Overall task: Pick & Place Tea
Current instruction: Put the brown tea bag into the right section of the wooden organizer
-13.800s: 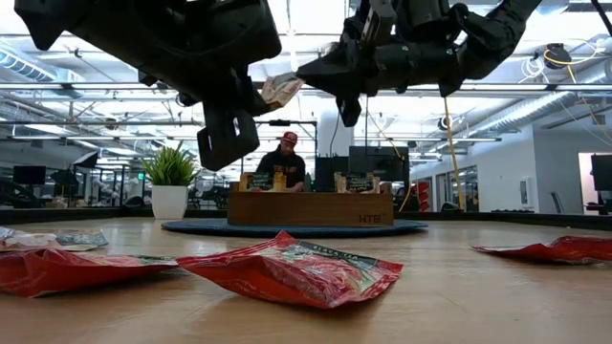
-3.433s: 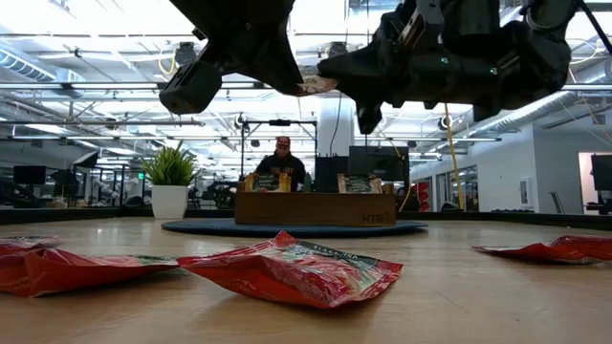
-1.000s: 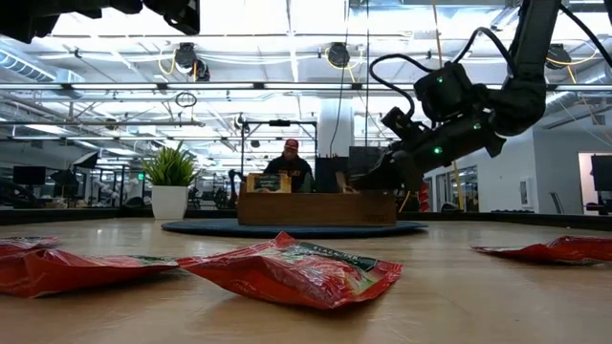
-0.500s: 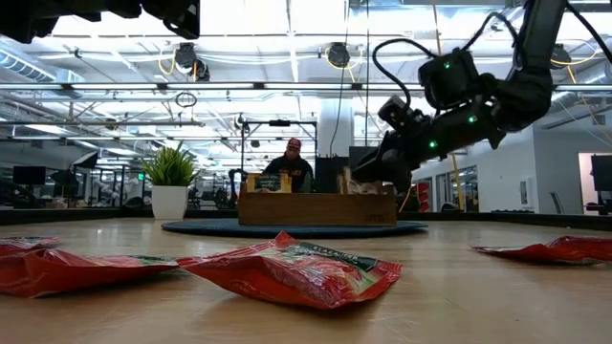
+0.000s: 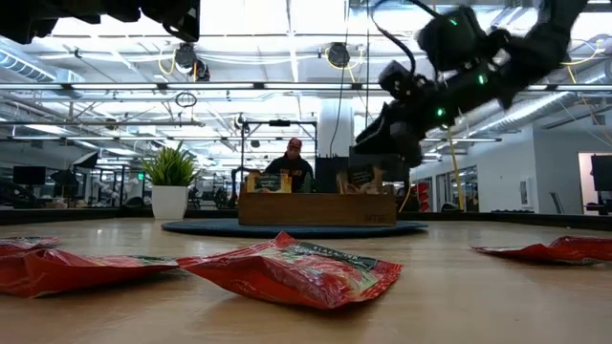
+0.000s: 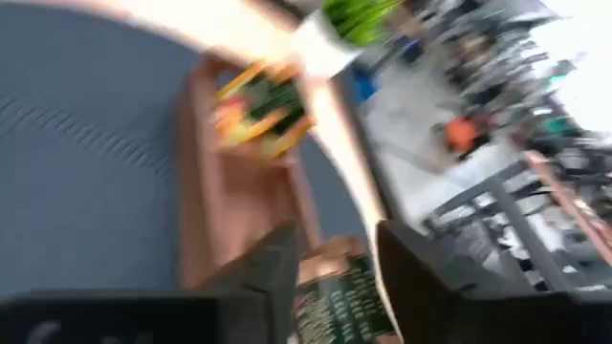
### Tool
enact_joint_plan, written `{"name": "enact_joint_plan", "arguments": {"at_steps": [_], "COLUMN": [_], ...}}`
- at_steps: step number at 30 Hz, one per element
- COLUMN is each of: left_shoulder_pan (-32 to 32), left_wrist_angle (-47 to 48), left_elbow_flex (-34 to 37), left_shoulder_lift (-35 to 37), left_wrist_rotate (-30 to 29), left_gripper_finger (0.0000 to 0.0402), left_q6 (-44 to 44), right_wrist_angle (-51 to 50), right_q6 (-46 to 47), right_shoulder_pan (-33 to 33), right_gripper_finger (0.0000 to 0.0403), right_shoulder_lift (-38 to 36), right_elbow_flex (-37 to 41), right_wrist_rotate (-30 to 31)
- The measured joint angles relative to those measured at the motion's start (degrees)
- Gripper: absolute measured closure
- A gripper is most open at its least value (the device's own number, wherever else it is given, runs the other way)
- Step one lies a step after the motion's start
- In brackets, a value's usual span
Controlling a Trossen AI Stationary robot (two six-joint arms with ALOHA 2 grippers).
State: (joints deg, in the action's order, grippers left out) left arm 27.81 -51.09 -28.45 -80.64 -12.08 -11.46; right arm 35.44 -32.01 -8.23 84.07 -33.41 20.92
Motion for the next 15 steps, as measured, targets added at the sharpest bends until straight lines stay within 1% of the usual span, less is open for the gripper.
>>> {"name": "enact_joint_plan", "arguments": {"at_steps": [3,4,7,10,15], "left_shoulder_pan": [0.0,0.0,0.0,-0.2,-0.8], "left_wrist_angle": [0.0,0.1,0.4,0.3,0.3], "left_elbow_flex": [0.0,0.0,0.0,0.0,0.0], "left_shoulder_lift": [0.0,0.0,0.0,0.0,0.0], "left_wrist_rotate": [0.0,0.0,0.0,0.0,-0.1], "left_gripper_finger": [0.03,0.03,0.03,0.03,0.03], "left_q6": [-0.2,-0.2,-0.3,-0.3,-0.3], "right_wrist_angle": [-24.4,-30.9,-42.6,-46.3,-44.0], "right_q6": [0.6,0.8,1.3,1.3,0.9], "right_shoulder_pan": [1.5,1.8,2.1,2.0,0.4], "right_gripper_finger": [0.0367,0.0384,0.0398,0.0402,0.0403], "right_shoulder_lift": [-2.1,-2.2,-1.1,0.3,3.2], "right_elbow_flex": [-8.2,-10.6,-15.9,-17.7,-17.8], "right_wrist_rotate": [-1.2,-2.2,-5.7,-6.2,-6.1]}}
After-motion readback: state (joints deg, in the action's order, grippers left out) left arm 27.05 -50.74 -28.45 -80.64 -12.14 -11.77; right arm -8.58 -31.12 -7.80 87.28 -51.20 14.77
